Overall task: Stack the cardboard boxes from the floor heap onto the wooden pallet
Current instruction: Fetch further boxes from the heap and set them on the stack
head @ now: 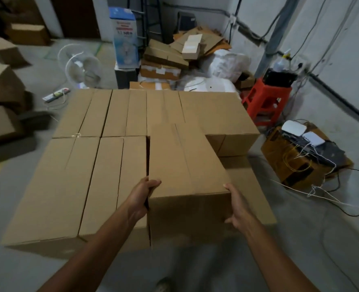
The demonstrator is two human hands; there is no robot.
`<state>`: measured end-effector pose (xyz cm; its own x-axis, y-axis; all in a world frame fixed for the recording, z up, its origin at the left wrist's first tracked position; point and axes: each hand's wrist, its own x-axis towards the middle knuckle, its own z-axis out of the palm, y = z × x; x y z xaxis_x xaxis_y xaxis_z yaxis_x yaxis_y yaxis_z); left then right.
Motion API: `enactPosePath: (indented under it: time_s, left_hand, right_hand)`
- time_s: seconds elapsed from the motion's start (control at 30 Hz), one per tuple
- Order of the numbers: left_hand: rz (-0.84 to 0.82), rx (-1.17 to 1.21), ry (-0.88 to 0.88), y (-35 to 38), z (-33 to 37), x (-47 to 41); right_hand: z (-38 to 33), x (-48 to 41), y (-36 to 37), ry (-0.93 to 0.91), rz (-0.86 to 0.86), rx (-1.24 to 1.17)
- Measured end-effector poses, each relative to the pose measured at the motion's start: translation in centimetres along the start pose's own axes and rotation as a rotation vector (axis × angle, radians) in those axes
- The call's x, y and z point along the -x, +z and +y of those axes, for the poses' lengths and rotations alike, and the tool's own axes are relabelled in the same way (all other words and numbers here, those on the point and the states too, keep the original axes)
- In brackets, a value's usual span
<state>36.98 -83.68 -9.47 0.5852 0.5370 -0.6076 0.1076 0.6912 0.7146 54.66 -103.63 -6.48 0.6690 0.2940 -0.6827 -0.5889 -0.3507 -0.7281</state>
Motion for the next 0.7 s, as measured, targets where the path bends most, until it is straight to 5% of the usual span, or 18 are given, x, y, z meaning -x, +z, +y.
enactPosePath:
  time_s: [0.5,0.6,0.7]
  left_hand:
    - [0.353,-0.164,0.07,-0.5,-11.0,-8.1]
    - [0.584,-0.017,0.077,-0.6,-14.1,-8.3]
    - [0.774,0.416,-0.047,-1.7,-17.3,-8.3]
  right_hand:
    - [10.5,-18.7,-1.7,0.219,-0.333,0.106]
    - [12.4,-19.7,-1.7,0.266,-0.345,0.184]
    - [13.4,-20.1,-1.3,0.273,-0.249,0.24]
